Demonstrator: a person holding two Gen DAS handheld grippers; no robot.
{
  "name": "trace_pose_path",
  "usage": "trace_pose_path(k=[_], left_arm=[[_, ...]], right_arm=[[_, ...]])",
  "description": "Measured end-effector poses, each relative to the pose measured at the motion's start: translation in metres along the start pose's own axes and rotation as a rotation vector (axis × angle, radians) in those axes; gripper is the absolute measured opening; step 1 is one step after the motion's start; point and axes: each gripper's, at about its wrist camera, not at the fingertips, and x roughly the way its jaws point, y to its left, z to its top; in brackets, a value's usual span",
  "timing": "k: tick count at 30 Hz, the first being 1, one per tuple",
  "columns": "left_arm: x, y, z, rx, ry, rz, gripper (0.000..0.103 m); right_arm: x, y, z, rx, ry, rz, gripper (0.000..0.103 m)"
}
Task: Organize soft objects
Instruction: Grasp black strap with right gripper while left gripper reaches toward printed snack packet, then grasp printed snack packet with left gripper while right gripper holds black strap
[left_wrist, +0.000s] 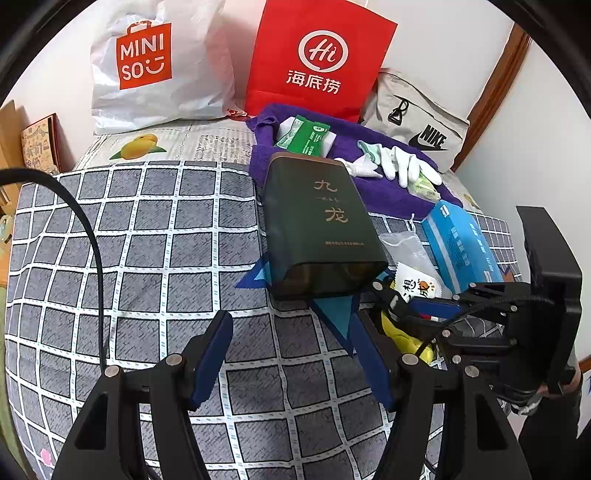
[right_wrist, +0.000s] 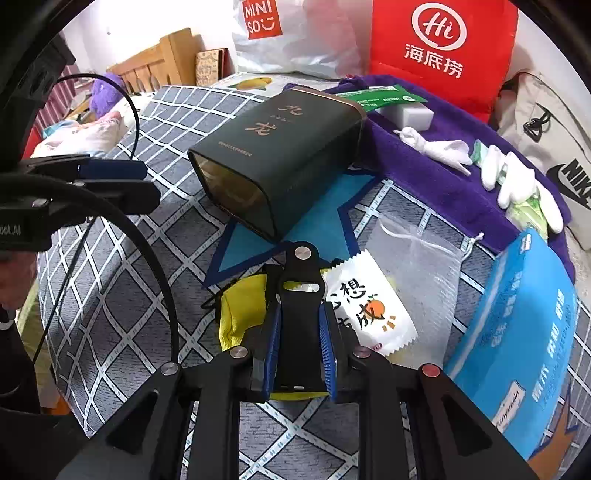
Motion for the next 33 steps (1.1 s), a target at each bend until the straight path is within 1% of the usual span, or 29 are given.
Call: trace_pose_path(k=[4, 8, 12, 15, 18, 20, 22, 24, 26, 28, 33], left_arm=[[0.001, -0.001, -0.002, 0.001, 0.011, 0.018, 0.064], [0.005, -0.009, -0.002, 0.016, 0.020, -0.005, 0.064], [0.015, -0.029, -0.001, 0.059, 0.040, -0.043, 0.064], [0.024, -0.045, 0.000, 0.079, 0.063, -0.085, 0.066], [0.030, -0.062, 0.001, 0.108, 0.074, -0.108, 0.066], [0.032, -0.074, 0.002, 0.138, 0.074, -0.119, 0.069], [0.034, -0.089, 0.004, 0.184, 0.068, -0.124, 0.078], [0.038, -0.104, 0.005, 0.238, 0.062, -0.132, 0.082], [0.044, -0.115, 0.007, 0.269, 0.068, -0.127, 0.082], [0.055, -0.125, 0.008, 0.292, 0.084, -0.108, 0.082], [0.078, -0.139, 0.006, 0.346, 0.125, -0.054, 0.082]], right_arm=[[-0.011, -0.005, -0.001, 0.019, -0.033, 0.028, 0.021], [-0.040, -0.008, -0.004, 0.041, -0.096, 0.045, 0.021], [-0.063, -0.013, -0.012, 0.055, -0.132, 0.013, 0.020], [-0.078, -0.023, -0.021, 0.074, -0.150, -0.003, 0.021], [-0.092, -0.035, -0.030, 0.101, -0.170, -0.032, 0.021], [-0.101, -0.043, -0.038, 0.124, -0.184, -0.045, 0.021], [-0.110, -0.053, -0.045, 0.146, -0.197, -0.056, 0.021], [-0.119, -0.063, -0.053, 0.172, -0.215, -0.075, 0.021], [-0.125, -0.072, -0.061, 0.197, -0.224, -0.083, 0.021], [-0.128, -0.082, -0.068, 0.225, -0.226, -0.103, 0.021], [-0.133, -0.100, -0.084, 0.281, -0.225, -0.119, 0.021]])
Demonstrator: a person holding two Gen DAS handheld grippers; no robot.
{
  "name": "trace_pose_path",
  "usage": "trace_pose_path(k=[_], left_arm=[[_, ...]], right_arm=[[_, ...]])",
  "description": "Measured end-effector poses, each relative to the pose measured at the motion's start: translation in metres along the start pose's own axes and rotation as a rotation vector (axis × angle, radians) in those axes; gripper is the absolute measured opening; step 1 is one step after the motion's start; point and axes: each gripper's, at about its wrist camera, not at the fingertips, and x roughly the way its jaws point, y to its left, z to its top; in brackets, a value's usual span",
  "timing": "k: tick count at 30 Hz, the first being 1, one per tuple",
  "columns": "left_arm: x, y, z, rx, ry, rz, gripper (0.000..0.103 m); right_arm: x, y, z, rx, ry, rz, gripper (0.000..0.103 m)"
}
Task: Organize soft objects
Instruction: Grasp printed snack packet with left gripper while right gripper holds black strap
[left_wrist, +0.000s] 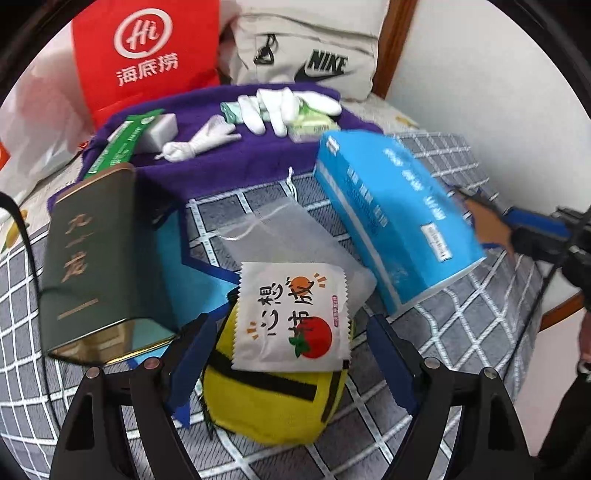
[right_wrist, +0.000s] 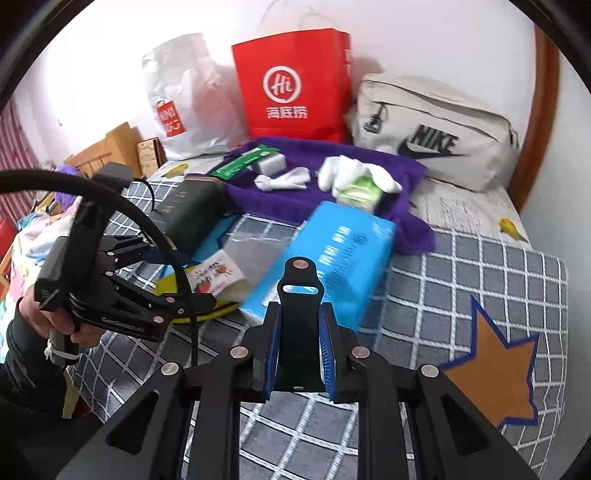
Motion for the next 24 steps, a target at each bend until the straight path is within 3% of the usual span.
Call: trace_pose_path(k=[3, 5, 7, 10, 13, 24], left_arm=[[0.010, 0.001, 0.002, -0.004, 0.019, 0.035, 0.082], [0.014, 0.006, 0.002, -0.034, 0.025, 0.014, 0.080], [0.010, 0.012, 0.002, -0.059, -0.001, 0.005, 0.061], [0.003, 0.020, 0.001, -0.078, -0.007, -0.026, 0.047], [-0.008, 0.025, -0.002, -0.080, -0.023, -0.052, 0.042], [-0.038, 0.025, -0.016, -0.060, -0.053, -0.079, 0.040]], right_arm=[[0.001, -0.008, -0.005, 0.018, 0.006, -0.001, 0.021], [0.003, -0.011, -0.007, 0.032, 0.010, 0.003, 0.021], [0.004, -0.013, -0.009, 0.037, 0.012, 0.006, 0.021], [0.005, -0.013, -0.010, 0.042, 0.012, 0.013, 0.021], [0.005, -0.012, -0.010, 0.044, 0.008, 0.019, 0.021], [0.005, -0.011, -0.008, 0.041, 0.008, 0.025, 0.021]])
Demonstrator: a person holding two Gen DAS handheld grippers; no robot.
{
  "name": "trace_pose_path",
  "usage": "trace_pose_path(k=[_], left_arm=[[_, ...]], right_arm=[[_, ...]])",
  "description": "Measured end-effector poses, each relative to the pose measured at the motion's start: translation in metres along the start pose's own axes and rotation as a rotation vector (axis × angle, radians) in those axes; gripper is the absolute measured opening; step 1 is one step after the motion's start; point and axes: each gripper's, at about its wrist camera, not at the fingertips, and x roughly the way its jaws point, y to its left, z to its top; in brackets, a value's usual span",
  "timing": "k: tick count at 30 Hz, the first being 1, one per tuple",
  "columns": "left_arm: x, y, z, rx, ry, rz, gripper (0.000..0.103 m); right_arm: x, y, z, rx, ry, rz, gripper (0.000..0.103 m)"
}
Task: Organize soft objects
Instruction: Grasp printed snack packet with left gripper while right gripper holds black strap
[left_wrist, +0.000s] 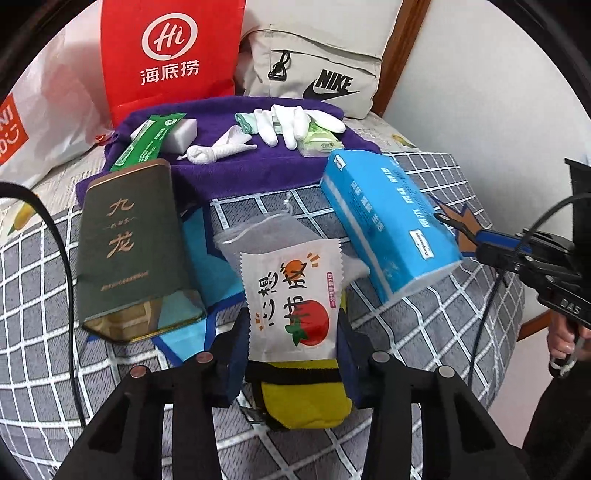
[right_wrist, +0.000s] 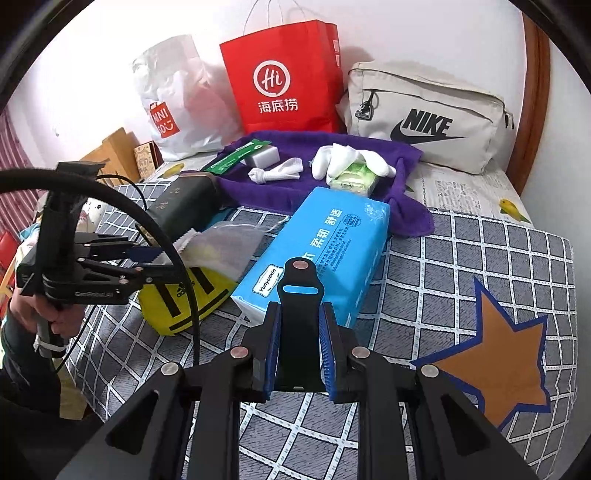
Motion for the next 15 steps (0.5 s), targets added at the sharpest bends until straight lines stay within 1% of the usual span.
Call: trace_pose_path(k=[3, 8, 9, 15], left_arm=[[-0.008, 0.007, -0.005, -0.018, -0.001, -0.027, 0.039], [-0.013, 0.019, -0.015, -0.044, 0.003, 0.003, 0.038], [-0.014, 0.020, -0.017, -0.049, 0.001, 0.000, 0.037], [-0.025, 0.022, -0.016, -0.060, -0.030, 0.000, 0.037]], right_arm=[[-0.002, 0.003, 0.000, -0.003, -0.003, 0.002, 0.021], [-0.004, 0.008, 0.001, -0.010, -0.011, 0.010, 0.021], [-0.005, 0.009, 0.000, -0.012, -0.013, 0.011, 0.021], [-0.005, 0.015, 0.002, -0.023, -0.015, 0.018, 0.021]])
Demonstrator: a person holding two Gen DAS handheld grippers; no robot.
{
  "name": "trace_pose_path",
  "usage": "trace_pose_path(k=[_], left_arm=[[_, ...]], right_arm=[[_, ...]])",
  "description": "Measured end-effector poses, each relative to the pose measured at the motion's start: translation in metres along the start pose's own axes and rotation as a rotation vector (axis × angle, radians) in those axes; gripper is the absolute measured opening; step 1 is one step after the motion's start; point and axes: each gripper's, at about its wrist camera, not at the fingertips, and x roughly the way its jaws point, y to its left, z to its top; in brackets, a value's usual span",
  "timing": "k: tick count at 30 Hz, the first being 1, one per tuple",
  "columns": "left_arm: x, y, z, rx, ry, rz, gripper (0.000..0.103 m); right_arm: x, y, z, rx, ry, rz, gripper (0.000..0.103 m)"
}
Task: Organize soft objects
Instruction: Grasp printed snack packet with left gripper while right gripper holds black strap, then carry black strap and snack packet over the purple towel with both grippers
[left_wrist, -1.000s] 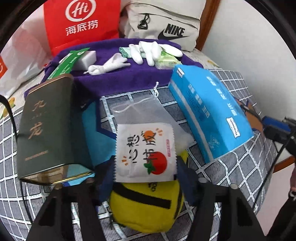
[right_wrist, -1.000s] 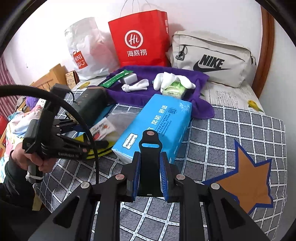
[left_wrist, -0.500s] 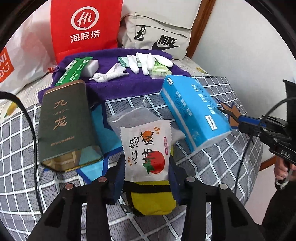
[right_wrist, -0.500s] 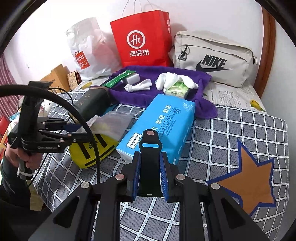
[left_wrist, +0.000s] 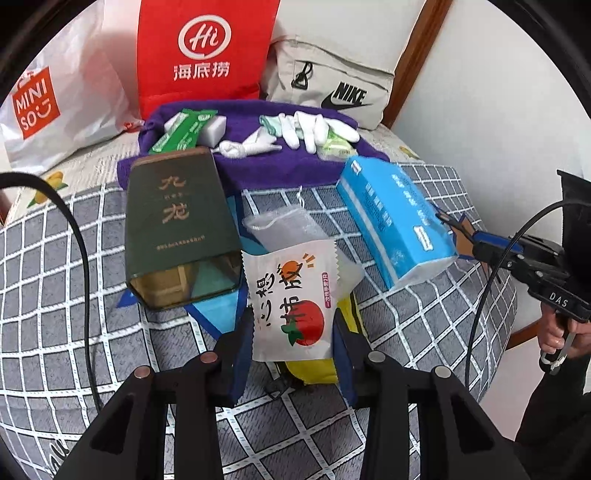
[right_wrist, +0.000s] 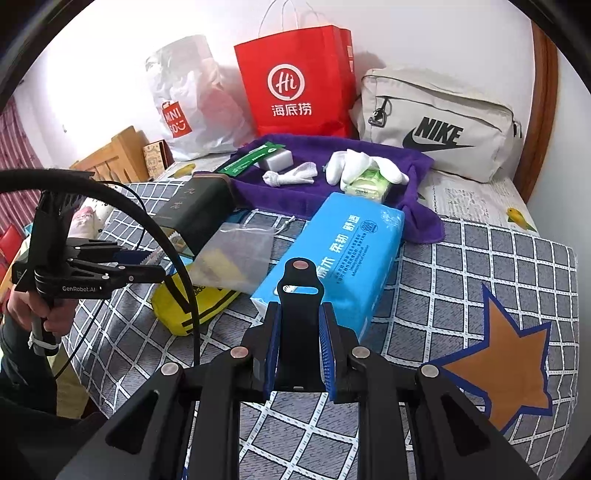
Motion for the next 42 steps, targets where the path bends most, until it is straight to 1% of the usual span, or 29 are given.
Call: trace_pose_path(k=[5, 15, 19, 23, 30, 42], left_arm=[[-0.009, 0.002, 0.009, -0.011, -0.031, 0.009, 0.037], [-0.033, 0.024, 0.038, -0.028, -0.112, 0.075, 0.037], [-0.034, 0.036, 0.053, -0.061, -0.130, 0.094, 0.037], [-0.033, 0.040, 0.069, -0.064, -0.147, 0.101, 0.037], [-0.022, 0.040, 0.100, -0.038, -0.158, 0.109, 0.037], [0.015, 0.046, 0.152, -0.008, -0.122, 0.103, 0.037]], right_arm=[[-0.002, 0.002, 0.007, -0.008, -0.011, -0.003, 0.021], [0.006, 0.002, 0.032, -0.023, -0.038, 0.004, 0.021], [0.011, 0.002, 0.044, -0.027, -0.049, 0.011, 0.021], [0.017, 0.000, 0.058, -0.028, -0.063, 0.013, 0.021], [0.028, -0.007, 0.087, -0.021, -0.087, 0.026, 0.021], [0.069, -0.020, 0.132, -0.032, -0.081, 0.036, 0.021]])
